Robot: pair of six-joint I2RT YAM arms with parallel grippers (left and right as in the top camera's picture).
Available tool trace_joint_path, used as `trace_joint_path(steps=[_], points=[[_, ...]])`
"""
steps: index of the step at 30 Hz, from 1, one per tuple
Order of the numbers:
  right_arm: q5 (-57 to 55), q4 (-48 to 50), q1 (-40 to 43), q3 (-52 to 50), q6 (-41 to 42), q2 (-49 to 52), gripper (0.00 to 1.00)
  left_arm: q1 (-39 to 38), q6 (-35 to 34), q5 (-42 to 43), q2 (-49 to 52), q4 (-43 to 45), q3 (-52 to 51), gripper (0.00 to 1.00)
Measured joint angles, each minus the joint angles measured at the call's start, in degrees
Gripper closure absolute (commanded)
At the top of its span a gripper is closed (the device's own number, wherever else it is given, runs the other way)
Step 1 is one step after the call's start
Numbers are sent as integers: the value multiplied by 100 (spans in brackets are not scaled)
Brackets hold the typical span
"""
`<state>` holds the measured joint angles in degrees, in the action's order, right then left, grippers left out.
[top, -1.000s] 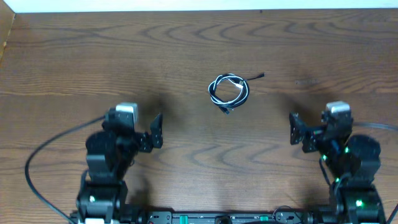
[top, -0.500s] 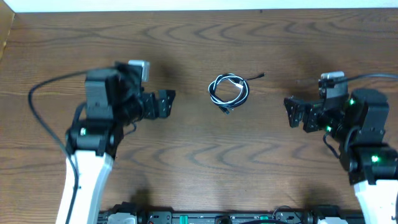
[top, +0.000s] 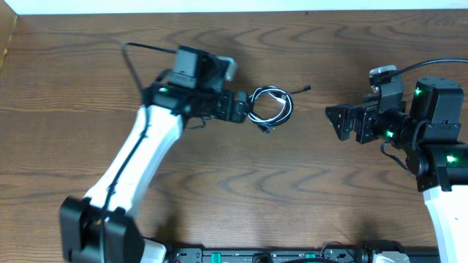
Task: Untangle cables
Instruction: 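Reach the left gripper to the black-and-white cable bundle and grasp it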
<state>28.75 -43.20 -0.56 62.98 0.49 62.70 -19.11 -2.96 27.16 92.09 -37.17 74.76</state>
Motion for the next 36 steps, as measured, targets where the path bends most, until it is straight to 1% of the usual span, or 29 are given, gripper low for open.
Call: trace_joint_path(steps=[2,3,5,6,8,9,12,14,16,18,19,20,22,24,29,36], points=[[258,0,0,0,15,-2,1,-136,-11,70,184,83,0,0],[361,2,0,0,17,-2,5,-186,-17,133,264,160,0,8],[520,0,0,0,33,-2,12,-256,-166,289,466,455,0,18],[564,-2,0,0,35,-2,15,-278,-273,321,568,636,4,21],[612,-24,0,0,48,0,16,-291,-752,295,846,1021,11,23],[623,-52,0,0,59,0,16,-291,-1102,214,1036,1220,15,23],[625,-103,0,0,59,2,16,-284,-1849,7,1425,1414,33,24],[621,-144,0,0,59,4,16,-286,-2225,-188,1659,1204,144,25],[605,-186,0,0,59,4,16,-310,-2448,-437,1829,767,396,30],[557,-199,0,0,63,4,16,-352,-2643,-780,1956,234,807,48],[529,-199,0,0,72,4,16,-372,-2708,-933,2004,28,1025,52],[507,-199,0,0,83,4,16,-393,-2756,-1071,2041,-118,1246,54],[474,-199,0,0,107,4,16,-426,-2892,-1279,2098,-216,1587,61],[459,-205,0,0,146,4,17,-448,-3082,-1410,2129,-221,1729,63],[378,-249,0,0,181,26,17,-568,-3449,-1587,2487,-197,1768,63],[295,-306,0,0,192,136,17,-815,-3628,-1631,3060,-103,1766,63]])
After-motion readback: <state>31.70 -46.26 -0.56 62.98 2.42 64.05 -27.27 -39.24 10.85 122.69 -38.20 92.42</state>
